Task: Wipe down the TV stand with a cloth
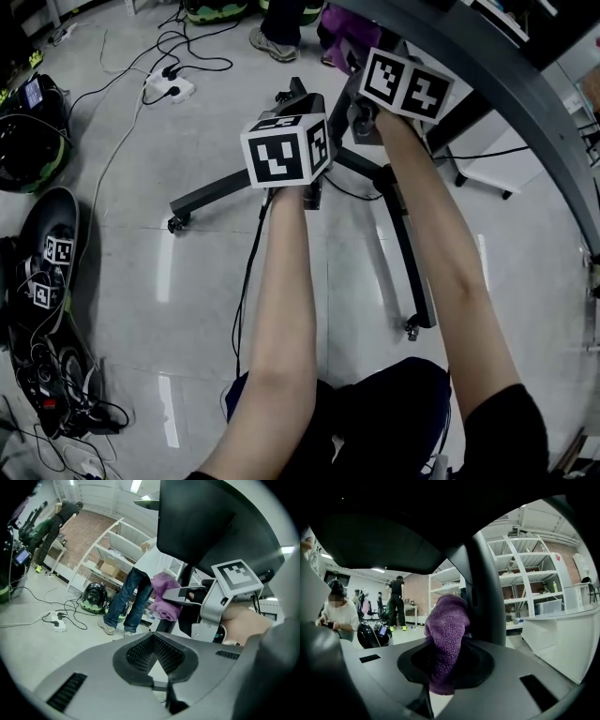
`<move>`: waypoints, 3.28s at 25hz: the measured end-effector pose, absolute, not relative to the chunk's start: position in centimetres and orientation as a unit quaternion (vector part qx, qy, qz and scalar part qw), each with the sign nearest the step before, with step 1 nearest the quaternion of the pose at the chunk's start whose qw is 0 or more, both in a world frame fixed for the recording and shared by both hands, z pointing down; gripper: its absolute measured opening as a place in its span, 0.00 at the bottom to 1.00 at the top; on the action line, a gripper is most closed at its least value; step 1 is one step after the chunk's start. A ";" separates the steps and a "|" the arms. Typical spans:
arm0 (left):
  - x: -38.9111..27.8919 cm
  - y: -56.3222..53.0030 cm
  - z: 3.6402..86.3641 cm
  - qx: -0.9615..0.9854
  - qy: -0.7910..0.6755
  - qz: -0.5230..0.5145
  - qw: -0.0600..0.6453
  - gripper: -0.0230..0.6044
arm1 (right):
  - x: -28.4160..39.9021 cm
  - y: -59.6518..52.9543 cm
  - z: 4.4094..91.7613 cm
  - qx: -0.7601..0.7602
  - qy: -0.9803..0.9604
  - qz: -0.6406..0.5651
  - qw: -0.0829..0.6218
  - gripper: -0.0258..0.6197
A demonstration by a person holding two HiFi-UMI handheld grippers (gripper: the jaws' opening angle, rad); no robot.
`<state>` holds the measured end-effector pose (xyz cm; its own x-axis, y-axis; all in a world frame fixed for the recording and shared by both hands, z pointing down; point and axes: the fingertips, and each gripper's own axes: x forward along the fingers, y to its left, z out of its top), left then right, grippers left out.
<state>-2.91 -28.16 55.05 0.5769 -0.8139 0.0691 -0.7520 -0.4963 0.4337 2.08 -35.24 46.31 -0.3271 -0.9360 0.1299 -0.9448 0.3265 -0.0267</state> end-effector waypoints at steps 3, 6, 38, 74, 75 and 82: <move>-3.2 -28.5 55.7 0.860 -0.459 -0.065 0.211 0.04 | 2.0 -35.4 47.3 0.580 -0.811 0.055 0.050 0.18; -3.2 -28.7 56.1 0.860 -0.455 -0.070 0.219 0.04 | 1.8 -35.3 48.6 0.579 -0.810 0.082 0.038 0.18; -3.7 -29.3 62.7 0.842 -0.472 -0.024 0.260 0.04 | 2.7 -34.0 65.1 0.575 -0.787 0.210 0.079 0.18; -2.2 -26.4 72.1 0.836 -0.458 0.049 0.296 0.04 | 3.4 -31.2 78.2 0.572 -0.757 0.274 0.158 0.18; -2.0 -26.4 72.1 0.838 -0.457 0.053 0.294 0.04 | 3.4 -31.2 78.1 0.571 -0.758 0.273 0.159 0.18; -1.1 -25.5 70.5 0.841 -0.445 0.054 0.303 0.04 | 3.0 -30.2 75.4 0.555 -0.777 0.249 0.163 0.18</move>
